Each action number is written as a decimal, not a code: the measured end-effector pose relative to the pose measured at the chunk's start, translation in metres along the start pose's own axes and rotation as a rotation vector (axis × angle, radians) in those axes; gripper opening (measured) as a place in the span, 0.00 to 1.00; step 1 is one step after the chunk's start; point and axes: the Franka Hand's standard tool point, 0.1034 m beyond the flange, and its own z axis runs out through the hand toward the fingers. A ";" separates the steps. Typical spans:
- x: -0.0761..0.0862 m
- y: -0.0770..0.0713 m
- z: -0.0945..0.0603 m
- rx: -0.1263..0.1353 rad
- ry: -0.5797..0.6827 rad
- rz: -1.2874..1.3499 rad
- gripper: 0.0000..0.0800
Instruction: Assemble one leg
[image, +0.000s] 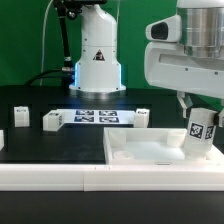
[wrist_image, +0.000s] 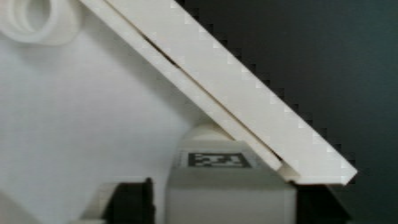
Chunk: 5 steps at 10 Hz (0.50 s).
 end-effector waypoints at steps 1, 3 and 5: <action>0.000 0.000 0.000 0.000 0.000 -0.039 0.63; -0.002 0.002 0.001 -0.011 -0.008 -0.203 0.79; -0.009 0.001 0.000 -0.034 -0.022 -0.450 0.81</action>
Offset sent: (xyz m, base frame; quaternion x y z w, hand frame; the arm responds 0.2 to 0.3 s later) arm -0.0011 0.0049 0.0009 -0.0332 -0.0203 -0.2444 0.9689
